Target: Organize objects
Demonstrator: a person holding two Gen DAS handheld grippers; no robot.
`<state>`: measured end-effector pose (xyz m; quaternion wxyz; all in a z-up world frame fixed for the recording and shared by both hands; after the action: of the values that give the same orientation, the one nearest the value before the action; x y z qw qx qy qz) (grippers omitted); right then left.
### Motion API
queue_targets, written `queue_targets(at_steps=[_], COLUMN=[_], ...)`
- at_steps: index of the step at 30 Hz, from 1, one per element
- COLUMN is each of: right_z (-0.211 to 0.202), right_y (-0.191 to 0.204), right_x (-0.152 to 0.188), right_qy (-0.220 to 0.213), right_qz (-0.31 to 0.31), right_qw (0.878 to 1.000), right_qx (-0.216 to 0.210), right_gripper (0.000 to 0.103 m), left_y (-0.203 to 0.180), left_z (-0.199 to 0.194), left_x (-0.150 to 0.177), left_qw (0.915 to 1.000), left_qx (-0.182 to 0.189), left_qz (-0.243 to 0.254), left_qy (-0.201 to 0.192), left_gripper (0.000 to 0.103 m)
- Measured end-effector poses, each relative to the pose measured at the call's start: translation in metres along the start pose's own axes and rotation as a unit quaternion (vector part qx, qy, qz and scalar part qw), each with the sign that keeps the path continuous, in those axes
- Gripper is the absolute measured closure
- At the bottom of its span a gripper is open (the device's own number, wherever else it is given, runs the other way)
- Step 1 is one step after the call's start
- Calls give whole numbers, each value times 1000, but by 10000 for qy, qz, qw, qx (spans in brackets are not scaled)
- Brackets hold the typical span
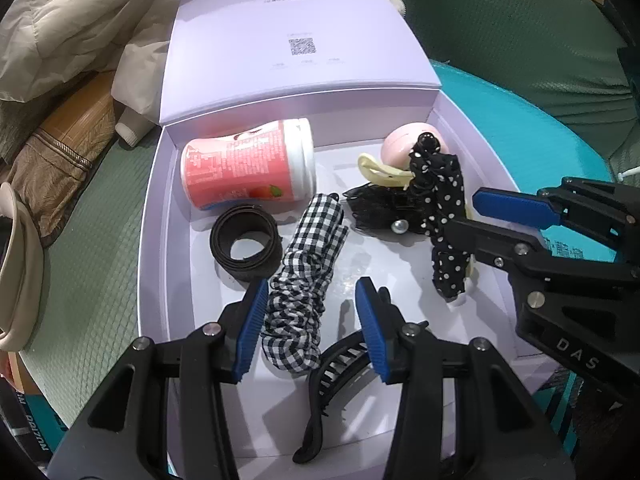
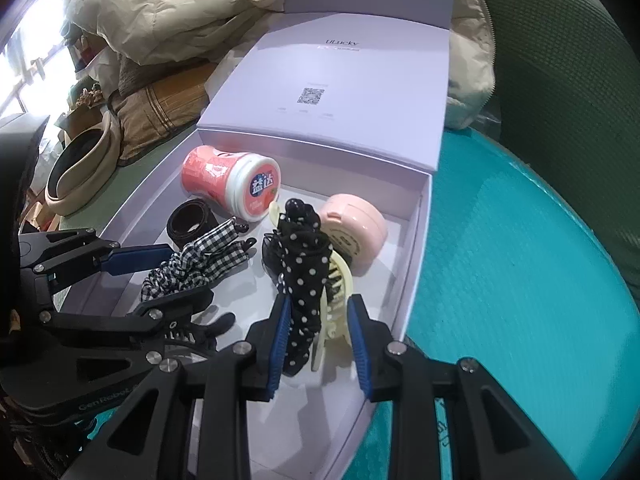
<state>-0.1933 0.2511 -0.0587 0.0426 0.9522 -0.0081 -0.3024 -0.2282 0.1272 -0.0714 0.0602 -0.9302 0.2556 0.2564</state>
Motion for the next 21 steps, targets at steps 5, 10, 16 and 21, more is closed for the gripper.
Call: queue_targets(at_steps=[5, 10, 16, 21], right_z=[-10, -23, -39, -55], right_y=[0, 1, 3, 7], right_x=[3, 3, 1, -5], right_qy=[-40, -112, -234, -380], right_qz=[29, 42, 25, -25], right_qw=[10000, 9999, 9996, 9991], right_qx=[41, 80, 161, 212], right_gripper=[74, 74, 71, 68], left_y=[-1, -1, 1, 8], left_z=[-8, -18, -32, -41], left_x=[4, 2, 2, -2], left_qw=[9999, 9996, 9990, 9983], left_qx=[-2, -30, -96, -155], left_qz=[17, -26, -107, -149], left_qy=[-148, -265, -426, -542], left_gripper=[59, 59, 59, 59])
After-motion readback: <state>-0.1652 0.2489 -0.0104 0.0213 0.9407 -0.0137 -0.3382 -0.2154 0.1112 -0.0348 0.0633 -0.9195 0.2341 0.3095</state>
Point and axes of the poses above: each gripper's, at about its wrist camera, not at the fingertips, and z roughly the way its jaws point, y to its left, x to its underside, the point moved 2 cm from there along z, roughly the way its jaws point, and after that the axes turned 2 degrees about -y, right-handed, at the moved point
